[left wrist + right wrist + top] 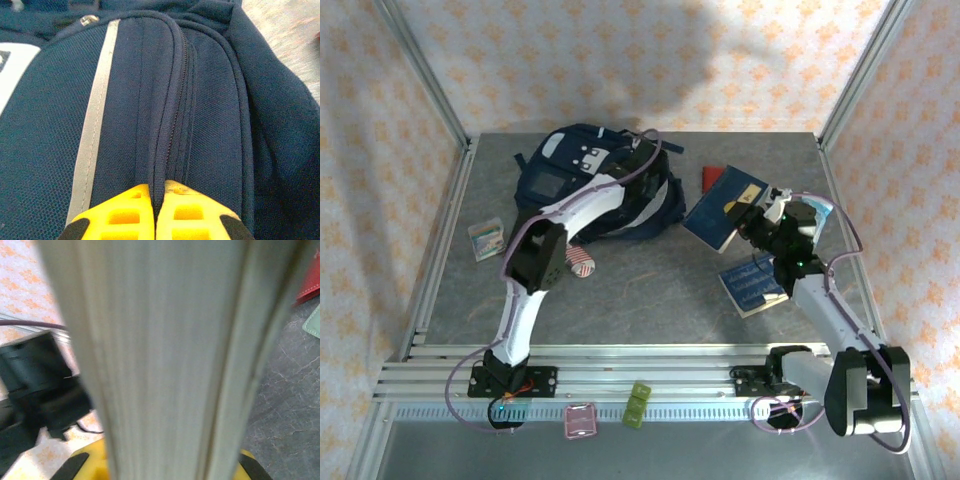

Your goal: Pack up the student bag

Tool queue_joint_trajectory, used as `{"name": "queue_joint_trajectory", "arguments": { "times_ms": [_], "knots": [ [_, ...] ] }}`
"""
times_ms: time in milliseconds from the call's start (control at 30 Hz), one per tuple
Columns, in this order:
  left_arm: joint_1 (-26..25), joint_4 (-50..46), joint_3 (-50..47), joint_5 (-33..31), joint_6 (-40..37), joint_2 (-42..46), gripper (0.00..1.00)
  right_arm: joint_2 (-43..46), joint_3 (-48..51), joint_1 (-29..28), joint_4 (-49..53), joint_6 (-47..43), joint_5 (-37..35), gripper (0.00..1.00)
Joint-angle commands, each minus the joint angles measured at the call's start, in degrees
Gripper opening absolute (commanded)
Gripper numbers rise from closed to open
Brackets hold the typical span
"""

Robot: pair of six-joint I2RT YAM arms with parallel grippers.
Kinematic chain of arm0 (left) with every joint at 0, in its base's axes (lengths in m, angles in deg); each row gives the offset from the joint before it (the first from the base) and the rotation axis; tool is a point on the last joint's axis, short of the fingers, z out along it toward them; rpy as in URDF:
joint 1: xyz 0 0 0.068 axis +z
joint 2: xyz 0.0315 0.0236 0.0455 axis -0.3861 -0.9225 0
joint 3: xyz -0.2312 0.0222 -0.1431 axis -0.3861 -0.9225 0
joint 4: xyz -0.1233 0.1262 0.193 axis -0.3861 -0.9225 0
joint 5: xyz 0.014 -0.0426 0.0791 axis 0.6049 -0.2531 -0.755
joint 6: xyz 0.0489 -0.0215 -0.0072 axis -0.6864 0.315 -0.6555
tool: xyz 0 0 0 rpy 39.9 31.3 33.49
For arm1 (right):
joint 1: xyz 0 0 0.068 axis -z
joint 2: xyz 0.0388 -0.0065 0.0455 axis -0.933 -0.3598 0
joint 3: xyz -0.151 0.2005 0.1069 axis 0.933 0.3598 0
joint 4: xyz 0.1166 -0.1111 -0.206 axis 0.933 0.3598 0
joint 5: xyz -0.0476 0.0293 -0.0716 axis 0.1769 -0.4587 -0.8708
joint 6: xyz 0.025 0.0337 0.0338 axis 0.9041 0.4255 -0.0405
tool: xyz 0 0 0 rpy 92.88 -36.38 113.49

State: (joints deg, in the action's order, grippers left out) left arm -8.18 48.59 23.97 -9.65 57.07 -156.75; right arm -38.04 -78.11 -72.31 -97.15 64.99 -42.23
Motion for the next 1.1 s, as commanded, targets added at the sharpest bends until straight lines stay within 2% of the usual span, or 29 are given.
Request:
{"name": "queue_joint_trajectory", "arguments": {
  "times_ms": [0,133,400,633,867,1067],
  "knots": [
    [-0.46,4.8,-1.52,6.67,-1.28,8.31,0.0,-2.02,-2.86,0.31,-6.22,2.55,3.82,0.0],
    [-0.39,7.58,-4.85,8.95,-0.32,13.6,0.0,-5.39,-4.24,-0.87,-9.8,5.1,7.21,0.0],
    [-0.39,7.08,-3.99,8.01,-1.82,20.26,0.0,-20.66,-10.2,-8.4,-18.68,10.95,5.87,0.0],
    [-0.35,6.14,-2.54,7.15,-1.59,22.17,0.0,-37.93,-22.61,-15.14,-24.85,17.27,3.79,0.0],
    [-0.31,6.64,-1.1,8.18,-0.86,23.39,0.0,-55.11,-37.16,-19.28,-27.45,23.35,3.01,0.0],
    [-0.31,7.34,-1.3,10.72,0.78,23.21,0.0,-70.14,-53.64,-23.32,-27.52,27.83,2.14,0.0]
  ]
}}
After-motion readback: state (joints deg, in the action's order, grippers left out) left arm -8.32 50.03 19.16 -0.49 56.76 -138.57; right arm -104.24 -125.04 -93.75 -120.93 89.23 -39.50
